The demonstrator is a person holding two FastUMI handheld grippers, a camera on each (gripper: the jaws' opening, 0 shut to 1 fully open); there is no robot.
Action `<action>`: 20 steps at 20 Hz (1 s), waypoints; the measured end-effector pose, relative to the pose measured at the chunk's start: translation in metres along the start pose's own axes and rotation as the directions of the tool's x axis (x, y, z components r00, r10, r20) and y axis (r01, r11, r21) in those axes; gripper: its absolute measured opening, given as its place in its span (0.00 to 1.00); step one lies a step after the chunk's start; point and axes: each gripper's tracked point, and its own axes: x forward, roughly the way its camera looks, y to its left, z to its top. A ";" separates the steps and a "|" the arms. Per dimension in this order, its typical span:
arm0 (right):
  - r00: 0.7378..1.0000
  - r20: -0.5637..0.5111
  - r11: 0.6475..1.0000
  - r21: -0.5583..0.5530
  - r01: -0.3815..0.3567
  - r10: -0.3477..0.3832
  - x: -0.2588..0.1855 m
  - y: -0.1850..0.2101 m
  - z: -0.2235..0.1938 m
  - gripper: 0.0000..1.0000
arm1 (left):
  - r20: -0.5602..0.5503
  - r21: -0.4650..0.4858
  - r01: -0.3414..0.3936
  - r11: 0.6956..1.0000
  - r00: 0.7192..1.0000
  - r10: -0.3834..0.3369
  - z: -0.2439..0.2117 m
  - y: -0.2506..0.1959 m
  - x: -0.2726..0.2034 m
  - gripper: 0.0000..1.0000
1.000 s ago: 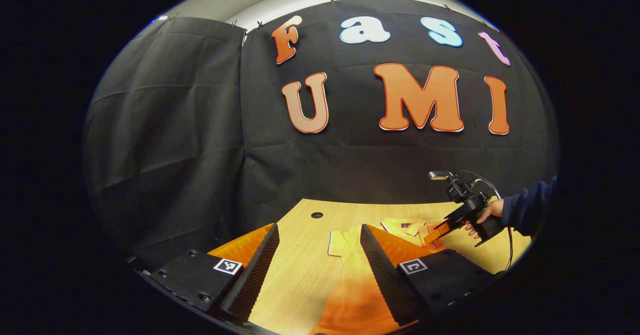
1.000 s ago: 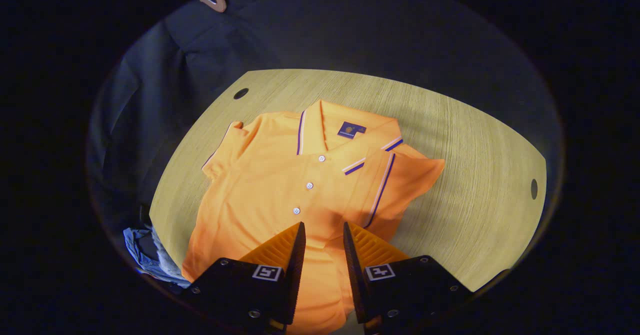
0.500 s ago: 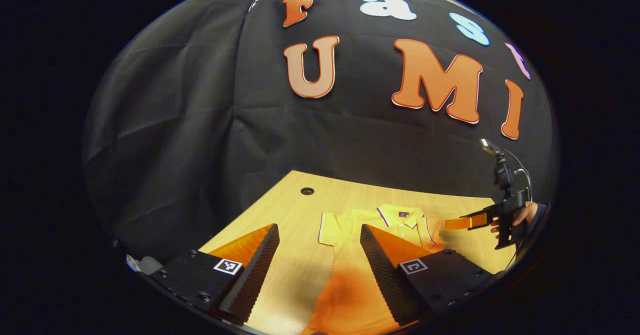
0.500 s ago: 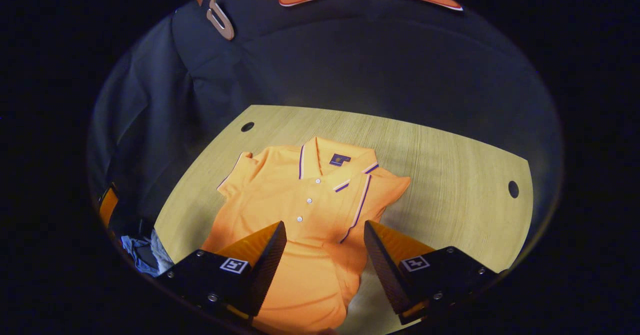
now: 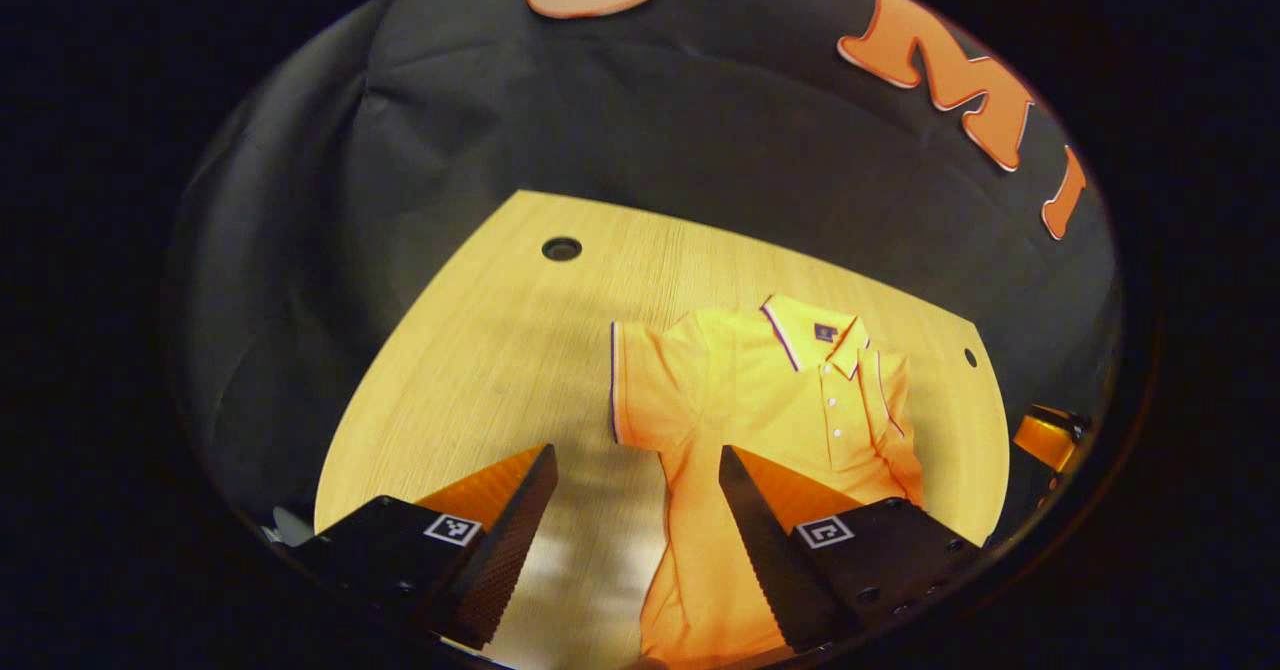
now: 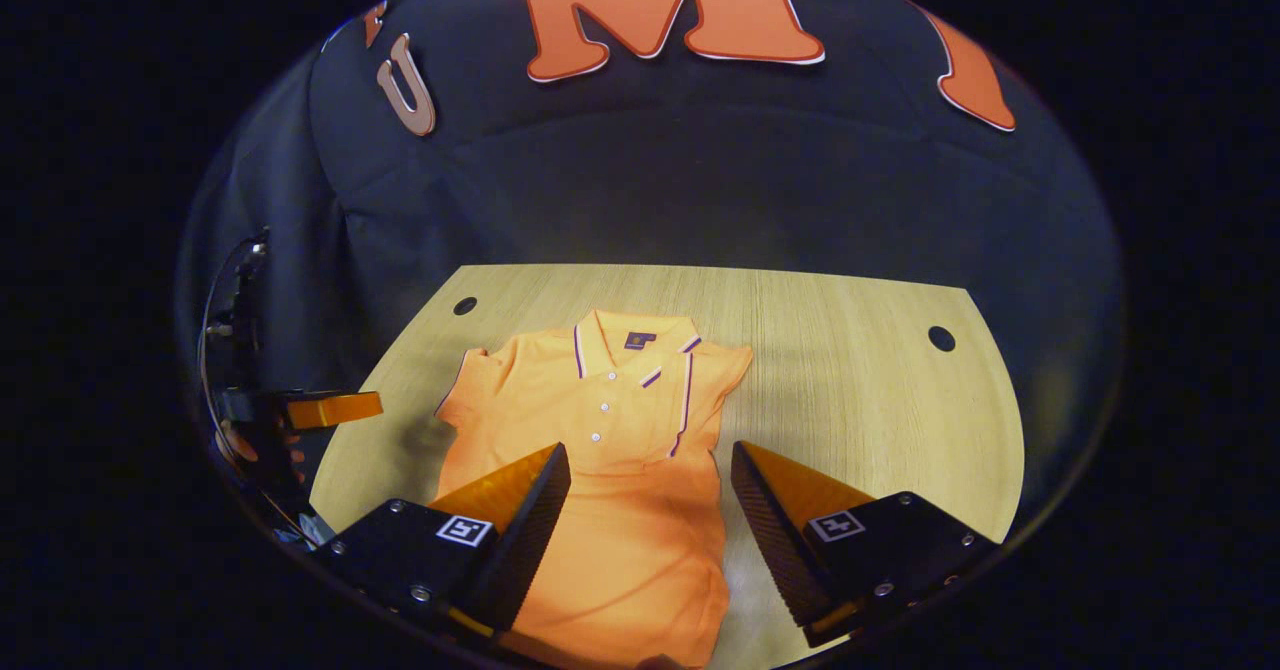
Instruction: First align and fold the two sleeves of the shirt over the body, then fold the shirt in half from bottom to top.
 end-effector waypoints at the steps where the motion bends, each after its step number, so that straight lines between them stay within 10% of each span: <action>1: 1.000 0.011 1.000 0.013 0.015 -0.015 -0.008 0.002 -0.003 0.99 | -0.036 -0.002 0.009 1.000 0.999 -0.009 0.005 0.004 0.014 0.99; 17: 0.960 0.079 0.950 0.184 0.252 -0.270 -0.125 -0.003 -0.072 0.99 | -0.402 0.182 -0.056 0.982 0.907 0.127 -0.015 0.014 0.147 0.96; 20: 0.954 0.065 0.940 0.207 0.273 -0.291 -0.135 -0.015 -0.085 0.99 | -0.372 0.194 -0.063 0.979 0.919 0.133 -0.006 0.011 0.148 0.75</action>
